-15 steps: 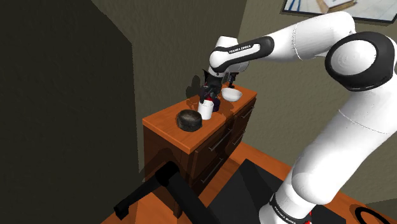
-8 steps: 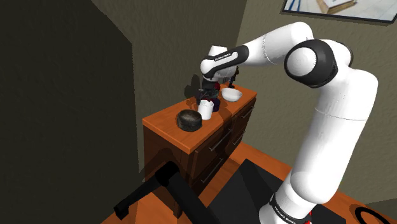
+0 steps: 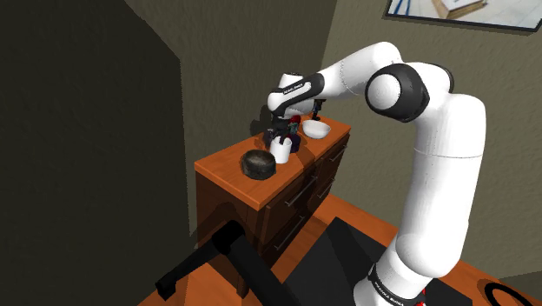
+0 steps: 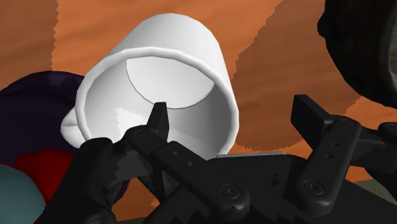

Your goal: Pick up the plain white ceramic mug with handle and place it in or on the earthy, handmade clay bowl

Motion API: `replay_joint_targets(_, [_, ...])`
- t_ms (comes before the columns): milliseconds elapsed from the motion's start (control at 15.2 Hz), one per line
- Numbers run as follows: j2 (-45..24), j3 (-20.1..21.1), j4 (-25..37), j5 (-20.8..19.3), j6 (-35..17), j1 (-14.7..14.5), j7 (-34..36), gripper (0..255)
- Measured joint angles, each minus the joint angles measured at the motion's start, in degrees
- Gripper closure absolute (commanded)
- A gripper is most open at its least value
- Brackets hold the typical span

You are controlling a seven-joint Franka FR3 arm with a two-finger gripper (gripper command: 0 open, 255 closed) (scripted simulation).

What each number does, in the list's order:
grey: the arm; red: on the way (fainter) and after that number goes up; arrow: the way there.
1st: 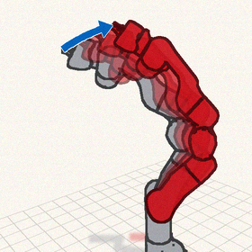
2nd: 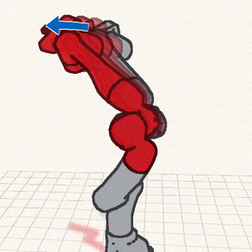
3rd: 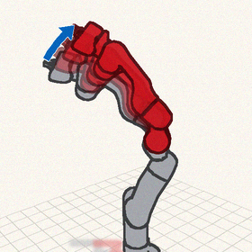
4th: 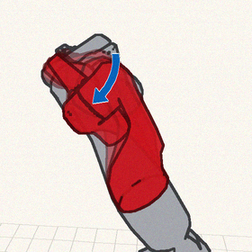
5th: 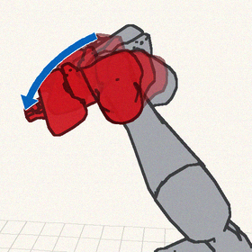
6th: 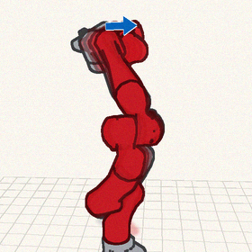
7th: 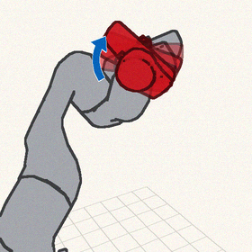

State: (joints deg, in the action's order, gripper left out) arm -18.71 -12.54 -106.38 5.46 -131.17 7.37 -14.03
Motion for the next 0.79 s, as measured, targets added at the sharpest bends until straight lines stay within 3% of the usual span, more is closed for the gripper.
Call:
replay_joint_targets(528, [-1.2, 0.1, -0.4, 0.4, -1.6, 0.2, -0.3, 0])
replay_joint_targets(594, [-1.2, 0.1, -0.4, 0.4, -1.6, 0.2, -0.3, 255])
replay_joint_targets(792, [-1.2, 0.1, -0.4, 0.4, -1.6, 0.2, -0.3, 255])
